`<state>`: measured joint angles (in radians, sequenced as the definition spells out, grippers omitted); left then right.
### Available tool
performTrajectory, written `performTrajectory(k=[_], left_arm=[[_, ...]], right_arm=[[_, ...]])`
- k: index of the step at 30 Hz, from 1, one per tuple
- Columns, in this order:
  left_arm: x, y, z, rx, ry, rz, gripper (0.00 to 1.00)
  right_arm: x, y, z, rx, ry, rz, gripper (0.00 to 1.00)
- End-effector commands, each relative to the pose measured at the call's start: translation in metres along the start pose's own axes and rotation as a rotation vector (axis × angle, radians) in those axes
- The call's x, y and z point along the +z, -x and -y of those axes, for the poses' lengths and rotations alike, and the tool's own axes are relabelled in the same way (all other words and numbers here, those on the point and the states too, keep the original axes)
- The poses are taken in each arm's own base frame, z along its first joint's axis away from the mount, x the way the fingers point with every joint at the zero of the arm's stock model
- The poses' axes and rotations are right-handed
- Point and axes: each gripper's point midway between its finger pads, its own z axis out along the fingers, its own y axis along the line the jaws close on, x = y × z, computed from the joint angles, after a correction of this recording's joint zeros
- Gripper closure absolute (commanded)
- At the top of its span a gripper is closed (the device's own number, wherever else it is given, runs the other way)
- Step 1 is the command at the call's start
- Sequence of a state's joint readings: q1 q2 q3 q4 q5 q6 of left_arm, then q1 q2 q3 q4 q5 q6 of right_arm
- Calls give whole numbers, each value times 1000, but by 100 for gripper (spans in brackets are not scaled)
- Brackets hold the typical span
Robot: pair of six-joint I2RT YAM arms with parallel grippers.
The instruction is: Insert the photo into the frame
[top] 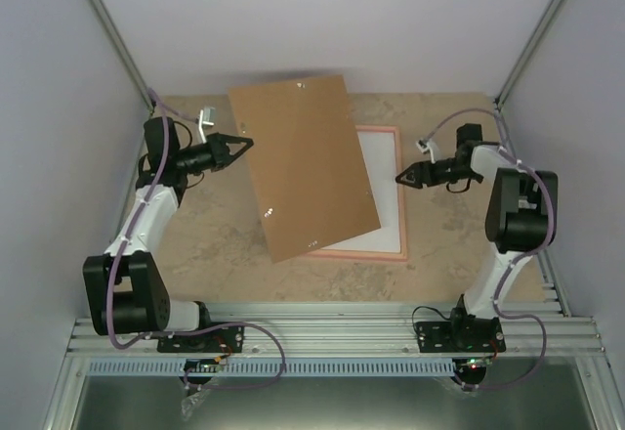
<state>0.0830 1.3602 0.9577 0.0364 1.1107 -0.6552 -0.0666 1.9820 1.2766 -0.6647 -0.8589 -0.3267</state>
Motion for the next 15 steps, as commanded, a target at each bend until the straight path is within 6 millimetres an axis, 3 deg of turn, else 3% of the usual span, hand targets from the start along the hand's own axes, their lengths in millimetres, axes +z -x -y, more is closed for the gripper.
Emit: performTrajectory(k=[1, 4, 7, 15], left_arm=[[6, -11, 24, 63, -120, -68, 100], [12, -20, 28, 59, -159, -111, 100], [17, -26, 34, 62, -197, -145, 100], [30, -42, 41, 50, -252, -216, 100]], right_arm=[[-48, 47, -75, -128, 183, 166, 27], [-61, 57, -110, -141, 302, 212, 19], [-62, 58, -132, -138, 383, 218, 15], [-57, 47, -155, -80, 509, 204, 22]])
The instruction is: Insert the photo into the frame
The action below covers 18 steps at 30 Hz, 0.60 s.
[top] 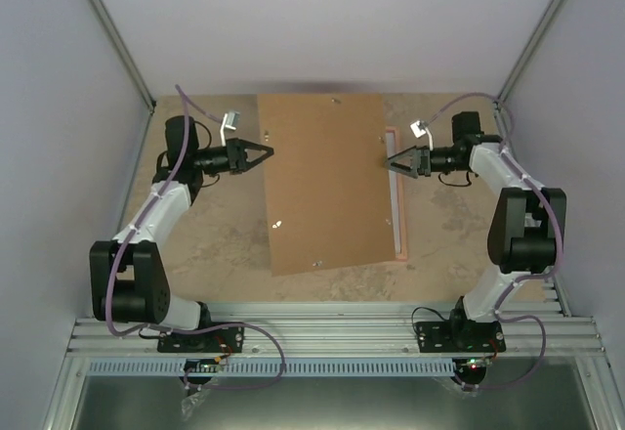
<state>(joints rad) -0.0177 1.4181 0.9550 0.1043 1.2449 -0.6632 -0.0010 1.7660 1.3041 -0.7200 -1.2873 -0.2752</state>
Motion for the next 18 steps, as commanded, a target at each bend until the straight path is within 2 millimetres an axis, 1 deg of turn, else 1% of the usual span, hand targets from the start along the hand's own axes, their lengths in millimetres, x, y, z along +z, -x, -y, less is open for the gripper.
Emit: performTrajectory(k=[1, 4, 6, 8, 10, 16, 18], left_arm=[[7, -8, 16, 38, -89, -58, 100], [9, -7, 14, 31, -92, -62, 100], [10, -5, 11, 27, -88, -60, 100], [12, -2, 6, 17, -80, -56, 100], [14, 0, -1, 9, -65, -48, 100], [21, 7, -24, -24, -26, -34, 100], [23, 10, -29, -27, -17, -32, 100]], right_arm=[[1, -7, -17, 80, 107, 27, 24], [1, -13, -18, 93, 121, 30, 30], [2, -18, -18, 104, 126, 30, 37], [11, -26, -22, 114, 148, 11, 45], [12, -30, -23, 119, 152, 9, 52], [13, -28, -23, 146, 182, 20, 71], [13, -29, -22, 162, 195, 23, 75]])
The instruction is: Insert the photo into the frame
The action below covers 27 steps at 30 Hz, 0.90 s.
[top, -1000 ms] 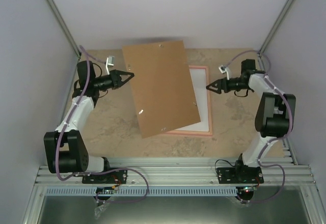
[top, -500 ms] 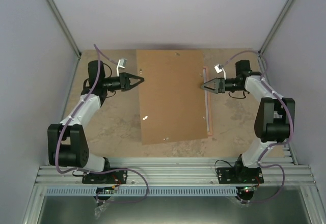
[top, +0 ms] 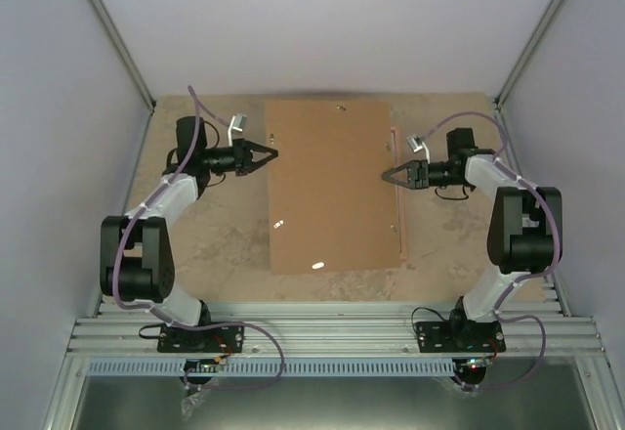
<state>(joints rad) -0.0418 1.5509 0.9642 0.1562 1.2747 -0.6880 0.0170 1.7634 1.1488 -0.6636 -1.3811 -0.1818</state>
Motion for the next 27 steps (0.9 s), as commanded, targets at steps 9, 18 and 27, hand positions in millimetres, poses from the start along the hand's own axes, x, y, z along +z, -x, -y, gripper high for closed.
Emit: performTrajectory(k=[9, 18, 27], left_arm=[[10, 30, -32, 40, 108, 32, 100], [11, 43, -86, 22, 307, 24, 87], [10, 44, -135, -16, 444, -11, 74]], right_arm=[[7, 7, 6, 66, 83, 19, 99], [13, 15, 41, 152, -1, 42, 100], [23, 12, 78, 191, -72, 41, 99]])
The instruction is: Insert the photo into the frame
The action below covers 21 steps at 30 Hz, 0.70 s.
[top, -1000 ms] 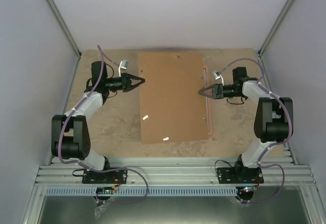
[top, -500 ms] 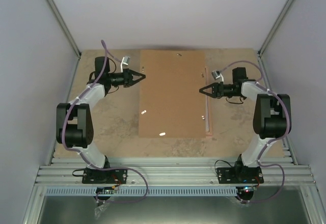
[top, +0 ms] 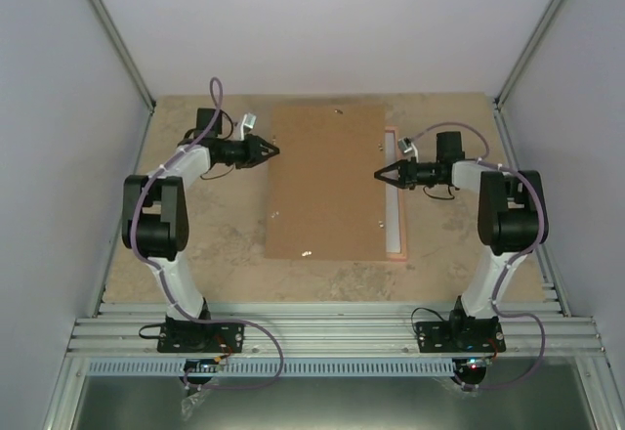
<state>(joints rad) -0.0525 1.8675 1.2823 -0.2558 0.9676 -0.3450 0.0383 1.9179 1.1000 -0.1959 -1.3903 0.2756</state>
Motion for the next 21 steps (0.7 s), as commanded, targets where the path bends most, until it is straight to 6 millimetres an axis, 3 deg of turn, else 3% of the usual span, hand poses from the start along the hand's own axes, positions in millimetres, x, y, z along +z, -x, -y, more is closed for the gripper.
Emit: performTrajectory(k=[1, 11, 18, 21], left_arm=[[4, 8, -25, 4, 108, 2, 72], [13, 5, -48, -9, 153, -20, 47], [6, 4, -48, 15, 195, 0, 29], [6, 3, -48, 15, 196, 1, 27]], right_arm=[[6, 9, 27, -3, -94, 20, 99], [9, 13, 59, 30, -172, 5, 100], [-4, 16, 68, 46, -230, 11, 99], [-9, 15, 69, 66, -229, 14, 99]])
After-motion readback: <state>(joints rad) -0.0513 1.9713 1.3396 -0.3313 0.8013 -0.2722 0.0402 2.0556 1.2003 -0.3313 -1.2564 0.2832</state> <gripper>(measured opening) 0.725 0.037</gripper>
